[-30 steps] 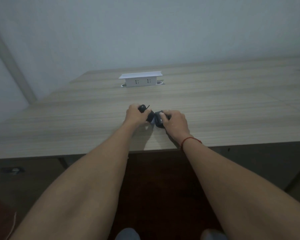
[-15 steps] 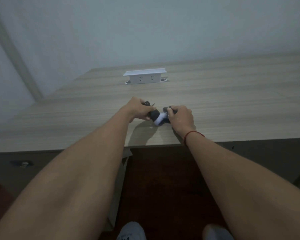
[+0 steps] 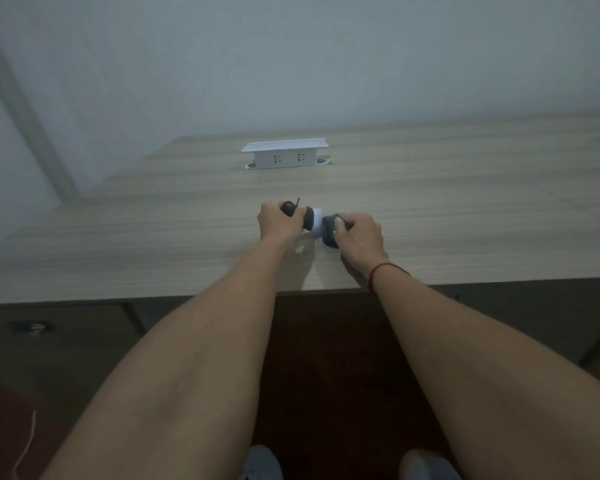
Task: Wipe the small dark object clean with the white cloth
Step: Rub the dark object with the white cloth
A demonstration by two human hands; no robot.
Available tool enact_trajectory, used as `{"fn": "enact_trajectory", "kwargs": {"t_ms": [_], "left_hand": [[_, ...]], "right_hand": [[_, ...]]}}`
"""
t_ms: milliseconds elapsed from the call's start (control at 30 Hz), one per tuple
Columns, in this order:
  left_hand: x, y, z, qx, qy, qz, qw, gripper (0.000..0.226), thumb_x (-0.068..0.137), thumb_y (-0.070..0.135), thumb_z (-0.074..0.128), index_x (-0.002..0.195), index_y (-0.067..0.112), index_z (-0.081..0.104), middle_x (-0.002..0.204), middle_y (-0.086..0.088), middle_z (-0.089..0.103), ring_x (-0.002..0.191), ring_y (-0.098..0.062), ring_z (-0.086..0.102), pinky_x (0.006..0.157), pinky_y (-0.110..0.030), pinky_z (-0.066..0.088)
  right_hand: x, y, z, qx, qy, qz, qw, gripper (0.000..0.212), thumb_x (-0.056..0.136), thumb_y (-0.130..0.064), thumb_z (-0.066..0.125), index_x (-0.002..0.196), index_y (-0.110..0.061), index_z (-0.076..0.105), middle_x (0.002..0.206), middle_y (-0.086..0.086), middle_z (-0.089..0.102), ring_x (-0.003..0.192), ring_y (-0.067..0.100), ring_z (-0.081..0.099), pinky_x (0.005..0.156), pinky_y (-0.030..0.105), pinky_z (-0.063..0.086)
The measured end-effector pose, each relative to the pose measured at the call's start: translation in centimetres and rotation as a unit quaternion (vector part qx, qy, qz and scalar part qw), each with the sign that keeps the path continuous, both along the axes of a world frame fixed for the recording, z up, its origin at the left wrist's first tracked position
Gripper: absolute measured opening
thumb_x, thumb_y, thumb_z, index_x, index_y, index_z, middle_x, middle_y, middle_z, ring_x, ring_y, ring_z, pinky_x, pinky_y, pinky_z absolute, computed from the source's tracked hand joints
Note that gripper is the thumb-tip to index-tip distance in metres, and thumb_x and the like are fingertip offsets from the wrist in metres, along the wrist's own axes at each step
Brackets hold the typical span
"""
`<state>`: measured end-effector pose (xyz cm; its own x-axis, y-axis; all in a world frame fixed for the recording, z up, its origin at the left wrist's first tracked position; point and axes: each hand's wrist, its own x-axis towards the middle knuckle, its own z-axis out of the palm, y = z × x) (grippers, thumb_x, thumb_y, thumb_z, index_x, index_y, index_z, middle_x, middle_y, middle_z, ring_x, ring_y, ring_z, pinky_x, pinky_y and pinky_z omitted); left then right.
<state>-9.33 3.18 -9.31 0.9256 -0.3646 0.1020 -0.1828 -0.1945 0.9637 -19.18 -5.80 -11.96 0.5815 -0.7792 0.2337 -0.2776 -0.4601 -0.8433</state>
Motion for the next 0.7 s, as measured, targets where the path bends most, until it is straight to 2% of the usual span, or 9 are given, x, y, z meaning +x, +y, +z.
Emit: {"fn": "enact_trajectory", "kwargs": {"t_ms": [67,167,267,367,433,500,567,633,700], "left_hand": [[-0.5,-0.1,-0.6,0.004,0.018,-0.038,0.999,0.015,0.082,0.019,0.072,0.075,0.016,0.058,0.1,-0.013,0.068,0.096,-0.031,0.069,0.087,-0.044,0.059],[-0.2,1.2,0.1,0.041,0.07,-0.107,0.991,0.015,0.083,0.012,0.072,0.076,0.007,0.06,0.088,-0.016,0.066,0.087,-0.03,0.07,0.079,-0.046,0.061],[0.9,2.3,1.4,0.086,0.063,-0.149,0.983,0.017,0.081,0.009,0.074,0.086,-0.002,0.062,0.096,-0.019,0.067,0.083,-0.027,0.07,0.073,-0.038,0.063],[0.5,1.9,1.7,0.029,0.015,-0.08,0.996,0.026,0.083,0.007,0.072,0.102,-0.006,0.061,0.109,-0.019,0.062,0.094,-0.029,0.067,0.068,-0.031,0.063],[-0.4,1.5,1.9,0.038,0.008,-0.098,0.994,0.013,0.084,0.006,0.071,0.085,-0.001,0.06,0.1,-0.018,0.062,0.086,-0.026,0.068,0.067,-0.03,0.063],[-0.7,1.4,2.8,0.13,-0.011,-0.16,0.978,0.014,0.083,0.01,0.072,0.081,0.0,0.062,0.091,-0.017,0.066,0.078,-0.024,0.07,0.072,-0.032,0.063],[-0.4,1.7,3.8,0.223,-0.027,-0.201,0.954,0.025,0.081,0.015,0.075,0.096,-0.003,0.067,0.089,-0.018,0.071,0.084,-0.027,0.074,0.081,-0.037,0.061],[-0.4,1.6,4.1,0.203,-0.055,-0.188,0.959,0.029,0.082,0.015,0.073,0.102,-0.005,0.067,0.092,-0.019,0.07,0.086,-0.028,0.073,0.079,-0.037,0.062],[-1.0,1.3,3.7,0.133,-0.086,-0.14,0.977,0.027,0.083,0.012,0.072,0.099,-0.01,0.066,0.095,-0.022,0.068,0.089,-0.032,0.071,0.076,-0.04,0.062]], "right_hand": [[-0.3,-0.1,0.3,0.024,-0.006,0.011,1.0,0.027,0.096,-0.018,0.049,0.107,-0.012,0.072,0.106,0.011,0.07,0.103,0.027,0.064,0.082,0.026,0.044],[-0.4,-0.4,0.7,0.04,-0.004,0.009,0.999,0.03,0.094,-0.015,0.053,0.118,-0.009,0.069,0.122,0.012,0.068,0.118,0.027,0.06,0.087,0.019,0.037],[-0.1,-0.4,0.9,0.047,0.002,0.01,0.999,0.03,0.095,-0.017,0.055,0.121,-0.009,0.067,0.127,0.011,0.066,0.122,0.026,0.058,0.087,0.017,0.034],[-0.1,0.0,0.9,0.045,0.005,0.013,0.999,0.03,0.096,-0.017,0.053,0.122,-0.009,0.066,0.125,0.011,0.066,0.12,0.027,0.058,0.085,0.017,0.033],[-0.1,0.0,0.8,0.046,-0.002,0.013,0.999,0.028,0.096,-0.017,0.053,0.118,-0.01,0.069,0.119,0.013,0.068,0.115,0.027,0.061,0.083,0.018,0.036],[-0.1,0.0,0.8,0.054,-0.007,0.01,0.998,0.027,0.096,-0.017,0.054,0.117,-0.011,0.07,0.118,0.013,0.069,0.112,0.026,0.062,0.082,0.02,0.038],[-0.1,-0.1,0.8,0.06,-0.004,0.01,0.998,0.028,0.096,-0.018,0.054,0.12,-0.011,0.068,0.123,0.013,0.066,0.115,0.026,0.059,0.087,0.022,0.039],[-0.2,-0.1,0.8,0.056,-0.004,0.015,0.998,0.028,0.096,-0.018,0.054,0.12,-0.011,0.067,0.123,0.012,0.066,0.112,0.024,0.059,0.087,0.022,0.038],[-0.2,0.0,0.8,0.054,-0.002,0.019,0.998,0.028,0.097,-0.016,0.051,0.119,-0.011,0.068,0.12,0.013,0.067,0.102,0.02,0.058,0.08,0.02,0.036]]}}
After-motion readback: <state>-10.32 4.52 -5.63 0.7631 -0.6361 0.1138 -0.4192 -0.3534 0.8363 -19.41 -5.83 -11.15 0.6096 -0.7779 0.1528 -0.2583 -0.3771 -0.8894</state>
